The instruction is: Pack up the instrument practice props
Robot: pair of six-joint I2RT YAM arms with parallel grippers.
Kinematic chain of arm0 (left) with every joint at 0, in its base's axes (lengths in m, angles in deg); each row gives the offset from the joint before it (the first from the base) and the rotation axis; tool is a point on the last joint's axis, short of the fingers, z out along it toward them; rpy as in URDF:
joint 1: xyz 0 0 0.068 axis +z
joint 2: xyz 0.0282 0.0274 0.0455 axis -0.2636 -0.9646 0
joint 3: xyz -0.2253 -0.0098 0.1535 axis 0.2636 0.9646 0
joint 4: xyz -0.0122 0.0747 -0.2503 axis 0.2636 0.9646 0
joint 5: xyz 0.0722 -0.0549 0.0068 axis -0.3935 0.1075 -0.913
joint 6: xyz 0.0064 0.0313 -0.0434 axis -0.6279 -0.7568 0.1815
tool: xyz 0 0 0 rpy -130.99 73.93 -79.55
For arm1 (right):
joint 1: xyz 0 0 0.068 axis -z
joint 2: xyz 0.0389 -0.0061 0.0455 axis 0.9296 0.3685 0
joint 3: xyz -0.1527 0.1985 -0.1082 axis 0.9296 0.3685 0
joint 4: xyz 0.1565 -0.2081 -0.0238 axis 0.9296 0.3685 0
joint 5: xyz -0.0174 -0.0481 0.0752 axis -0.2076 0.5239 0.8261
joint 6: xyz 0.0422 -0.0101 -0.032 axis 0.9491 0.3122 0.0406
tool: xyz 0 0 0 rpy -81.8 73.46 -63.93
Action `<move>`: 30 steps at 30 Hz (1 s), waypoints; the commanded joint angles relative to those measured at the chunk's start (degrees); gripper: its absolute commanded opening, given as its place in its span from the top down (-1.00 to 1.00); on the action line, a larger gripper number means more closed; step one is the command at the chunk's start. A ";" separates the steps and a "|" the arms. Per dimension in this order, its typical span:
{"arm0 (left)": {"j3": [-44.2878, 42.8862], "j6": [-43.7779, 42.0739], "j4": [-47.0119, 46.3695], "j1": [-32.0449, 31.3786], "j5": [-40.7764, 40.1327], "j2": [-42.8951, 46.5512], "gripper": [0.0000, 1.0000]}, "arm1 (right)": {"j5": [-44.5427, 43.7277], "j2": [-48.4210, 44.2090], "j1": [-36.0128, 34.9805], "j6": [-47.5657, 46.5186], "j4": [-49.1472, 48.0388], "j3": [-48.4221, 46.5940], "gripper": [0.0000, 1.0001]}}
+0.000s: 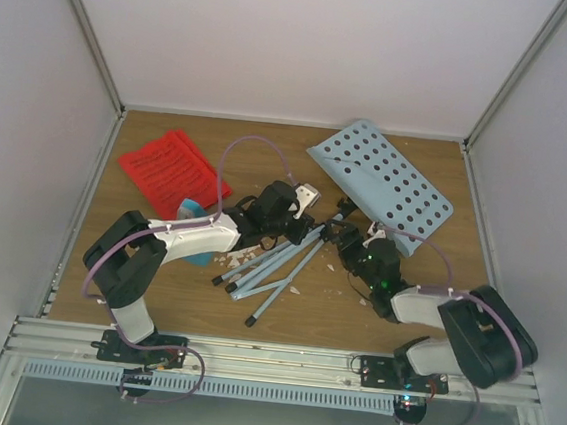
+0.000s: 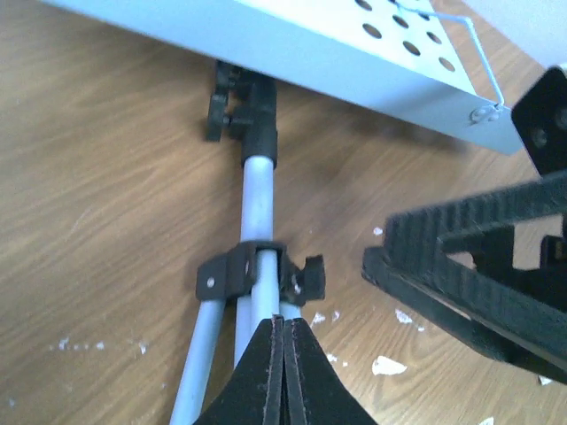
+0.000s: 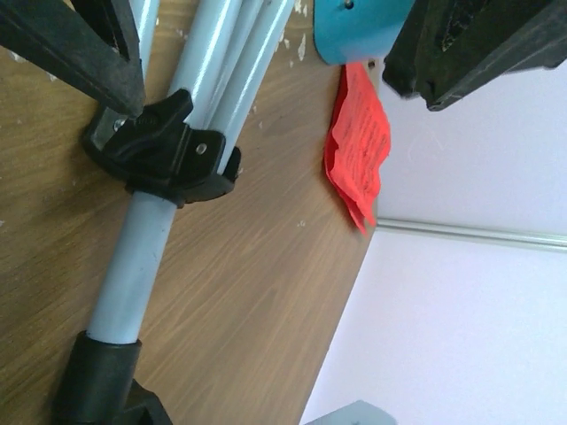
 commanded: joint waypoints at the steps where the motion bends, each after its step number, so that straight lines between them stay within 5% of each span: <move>1: -1.05 -0.86 -6.44 0.36 1.16 -0.64 1.00 | -1.65 -7.82 -0.48 -1.42 6.88 1.93 -0.71; 3: -0.25 -0.78 -6.31 0.32 2.98 -0.62 0.98 | -3.14 -12.59 -0.33 -3.35 12.60 1.87 -0.77; 5: 0.35 -1.03 -5.35 0.21 3.59 -0.13 0.71 | -5.35 -18.13 -0.08 -6.12 19.35 1.30 -0.84; 10: 3.38 -3.75 -1.20 0.02 3.67 5.04 -0.63 | -9.56 -31.77 0.85 -16.44 36.86 -2.27 -0.99; 12: 4.47 -4.54 3.14 -0.10 3.57 7.07 -0.97 | -10.38 -36.42 1.53 -19.89 43.26 -3.76 -0.99; 18: 7.04 -1.90 16.57 -1.99 -0.23 9.26 -0.98 | -11.92 -46.60 2.92 -23.00 52.74 -5.66 -0.99; 30: 10.40 3.60 21.41 -10.99 -10.02 10.33 -0.98 | -10.11 -50.26 3.17 -19.40 53.58 -3.28 -0.99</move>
